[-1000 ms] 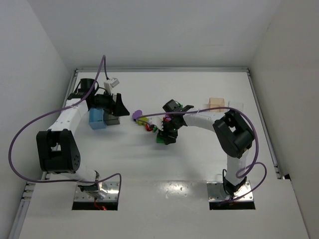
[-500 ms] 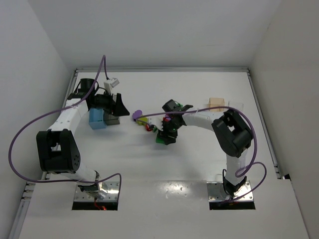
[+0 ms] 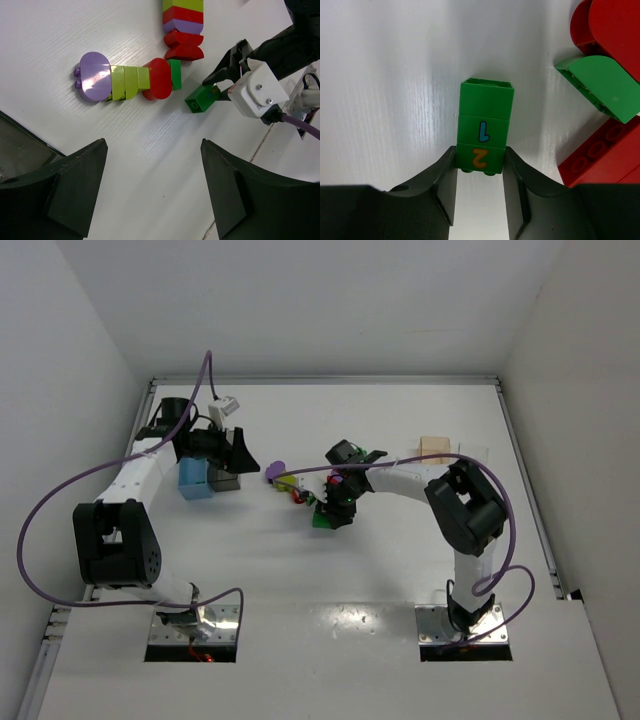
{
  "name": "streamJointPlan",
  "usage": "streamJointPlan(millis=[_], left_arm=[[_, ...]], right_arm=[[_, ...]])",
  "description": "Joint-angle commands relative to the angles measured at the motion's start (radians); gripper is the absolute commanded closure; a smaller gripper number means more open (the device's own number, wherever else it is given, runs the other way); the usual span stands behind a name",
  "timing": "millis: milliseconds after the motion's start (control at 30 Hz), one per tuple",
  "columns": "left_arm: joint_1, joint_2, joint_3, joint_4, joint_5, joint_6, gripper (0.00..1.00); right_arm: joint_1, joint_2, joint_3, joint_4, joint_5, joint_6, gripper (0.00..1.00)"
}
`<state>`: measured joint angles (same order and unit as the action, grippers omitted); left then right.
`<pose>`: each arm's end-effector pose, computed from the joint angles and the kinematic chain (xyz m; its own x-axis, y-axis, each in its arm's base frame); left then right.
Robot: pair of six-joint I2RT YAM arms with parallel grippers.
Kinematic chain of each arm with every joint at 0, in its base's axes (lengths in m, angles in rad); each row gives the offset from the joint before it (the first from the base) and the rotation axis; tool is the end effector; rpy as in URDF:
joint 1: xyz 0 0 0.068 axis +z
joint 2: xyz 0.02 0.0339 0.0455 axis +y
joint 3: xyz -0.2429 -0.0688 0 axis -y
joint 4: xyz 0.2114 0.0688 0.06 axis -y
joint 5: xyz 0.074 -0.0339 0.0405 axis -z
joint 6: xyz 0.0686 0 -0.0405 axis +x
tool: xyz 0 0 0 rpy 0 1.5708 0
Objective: Sort the legos into containers by color
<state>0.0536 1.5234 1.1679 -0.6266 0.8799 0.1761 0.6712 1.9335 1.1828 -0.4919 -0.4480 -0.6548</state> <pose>0.2953 -0.0371 0.2409 -0.7487 0.0716 -0.6590 0.5326 0.6568 -0.5338 0.2521 0.2381 0.1117 -0.1800 -0.8439 -0.5054 -0.9828 0.1324 0.1289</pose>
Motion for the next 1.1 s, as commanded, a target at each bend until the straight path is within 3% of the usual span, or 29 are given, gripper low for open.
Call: streamJointPlan(millis=[0,33,133,400,633,833,1067], left_arm=[[0.011,-0.020,0.006,0.025,0.033,0.019,0.18],[0.011,-0.020,-0.005,0.025,0.033,0.019,0.18],[0.011,-0.060,-0.031,0.025,0.047,0.028,0.18],[-0.004,-0.250,-0.214,0.025,0.212,0.192,0.16],[-0.037,-0.341,-0.284,0.015,0.335,0.371,0.16],[-0.070,-0.350,-0.272,0.015,0.428,0.437,0.16],[-0.145,-0.359,-0.243,0.015,0.427,0.505,0.16]], right_arm=[[0.005,-0.002,0.029,0.016,-0.027,-0.003,0.86],[0.005,-0.002,0.018,0.016,-0.038,-0.003,0.92],[-0.005,-0.045,0.000,0.016,-0.057,-0.003,0.97],[-0.044,-0.313,-0.113,0.007,-0.139,0.006,1.00],[-0.074,-0.461,-0.094,-0.016,-0.306,0.089,1.00],[-0.074,-0.470,-0.083,-0.014,-0.400,0.138,1.00],[-0.074,-0.423,-0.012,-0.050,-0.468,0.138,1.00]])
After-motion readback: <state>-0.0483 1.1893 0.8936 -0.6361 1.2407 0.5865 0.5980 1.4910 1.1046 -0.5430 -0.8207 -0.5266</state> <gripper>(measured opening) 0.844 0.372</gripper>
